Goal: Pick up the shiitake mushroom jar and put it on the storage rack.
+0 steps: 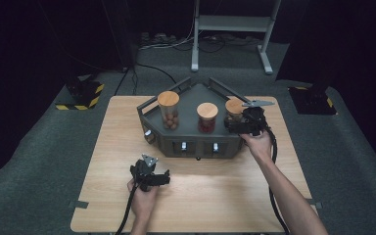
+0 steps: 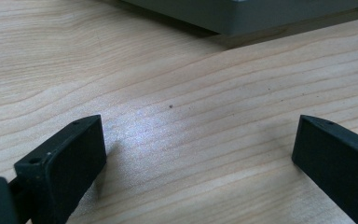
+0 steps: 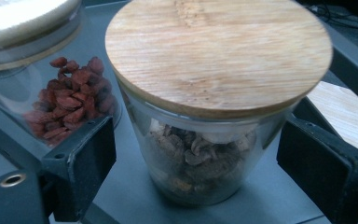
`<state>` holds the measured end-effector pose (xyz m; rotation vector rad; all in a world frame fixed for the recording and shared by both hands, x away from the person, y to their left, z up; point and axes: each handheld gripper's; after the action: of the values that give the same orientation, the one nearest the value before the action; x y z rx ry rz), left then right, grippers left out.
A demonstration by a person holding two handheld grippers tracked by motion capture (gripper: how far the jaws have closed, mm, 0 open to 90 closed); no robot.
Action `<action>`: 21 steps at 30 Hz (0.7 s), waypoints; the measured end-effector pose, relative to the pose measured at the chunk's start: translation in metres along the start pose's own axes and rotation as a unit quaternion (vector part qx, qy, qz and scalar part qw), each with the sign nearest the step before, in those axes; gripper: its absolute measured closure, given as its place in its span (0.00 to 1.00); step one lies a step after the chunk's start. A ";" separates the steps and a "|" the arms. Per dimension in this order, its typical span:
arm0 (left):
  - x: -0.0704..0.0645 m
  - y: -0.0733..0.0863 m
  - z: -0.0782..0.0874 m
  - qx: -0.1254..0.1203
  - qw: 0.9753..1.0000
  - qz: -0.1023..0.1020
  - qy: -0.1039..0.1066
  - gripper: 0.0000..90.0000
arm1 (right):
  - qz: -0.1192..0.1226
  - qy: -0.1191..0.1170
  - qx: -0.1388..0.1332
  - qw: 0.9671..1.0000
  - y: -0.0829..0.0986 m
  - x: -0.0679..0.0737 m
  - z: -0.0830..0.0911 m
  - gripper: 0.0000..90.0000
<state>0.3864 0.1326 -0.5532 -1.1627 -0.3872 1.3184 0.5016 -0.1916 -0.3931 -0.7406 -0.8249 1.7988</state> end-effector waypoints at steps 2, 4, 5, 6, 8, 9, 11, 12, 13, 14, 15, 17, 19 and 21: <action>0.000 0.000 0.000 -0.001 1.000 0.000 0.000 0.03 | 0.000 -0.001 -0.001 1.000 0.000 -0.001 0.001 0.13; 0.000 0.000 0.000 0.001 1.000 0.000 0.000 0.03 | 0.001 -0.003 -0.002 1.000 0.000 -0.001 0.002 0.13; 0.000 0.000 0.000 0.000 1.000 0.000 0.000 0.03 | 0.000 -0.004 -0.002 1.000 0.000 -0.001 0.003 0.13; 0.000 0.000 0.000 0.000 1.000 0.000 0.000 0.03 | 0.000 -0.005 -0.002 1.000 0.000 -0.001 0.003 0.13; 0.000 0.000 0.000 -0.001 1.000 0.000 0.000 0.03 | 0.002 -0.006 -0.003 1.000 0.001 -0.002 0.004 0.13; 0.000 0.000 0.000 -0.002 1.000 0.001 0.000 0.03 | 0.002 -0.006 -0.004 1.000 0.001 -0.002 0.004 0.13; 0.000 0.000 0.000 0.001 1.000 0.000 0.000 0.03 | 0.001 -0.007 -0.004 1.000 0.002 -0.003 0.005 0.13; 0.000 0.000 0.000 0.000 1.000 0.000 0.000 0.03 | 0.001 -0.007 -0.005 1.000 0.002 -0.003 0.005 0.13; 0.000 0.000 0.000 -0.001 1.000 0.000 0.000 0.03 | 0.000 -0.008 -0.005 1.000 0.003 -0.003 0.006 0.13; 0.000 0.000 0.000 0.001 1.000 -0.001 0.000 0.03 | 0.001 -0.009 -0.005 1.000 0.004 -0.003 0.006 0.13; 0.000 0.000 0.000 0.000 1.000 0.000 0.000 0.03 | 0.001 -0.009 -0.005 1.000 0.004 -0.004 0.007 0.13; 0.000 0.000 0.000 0.000 1.000 0.000 0.000 0.03 | -0.001 -0.011 -0.006 1.000 0.005 -0.004 0.008 0.13; 0.000 0.000 0.000 0.000 1.000 0.000 0.000 0.03 | -0.001 -0.012 -0.008 1.000 0.005 -0.005 0.010 0.13; 0.000 0.000 0.000 0.000 1.000 0.000 0.000 0.03 | -0.002 -0.012 -0.010 1.000 0.006 -0.005 0.011 0.13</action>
<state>0.3864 0.1326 -0.5532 -1.1619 -0.3870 1.3180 0.4914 -0.2006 -0.3906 -0.7301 -0.8601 1.8022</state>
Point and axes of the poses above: each handheld gripper's, and its own axes: z roughly backward along the jaws, y roughly out of its underside, x roughly to its left, and after that the axes turned 15 degrees about y, right-handed
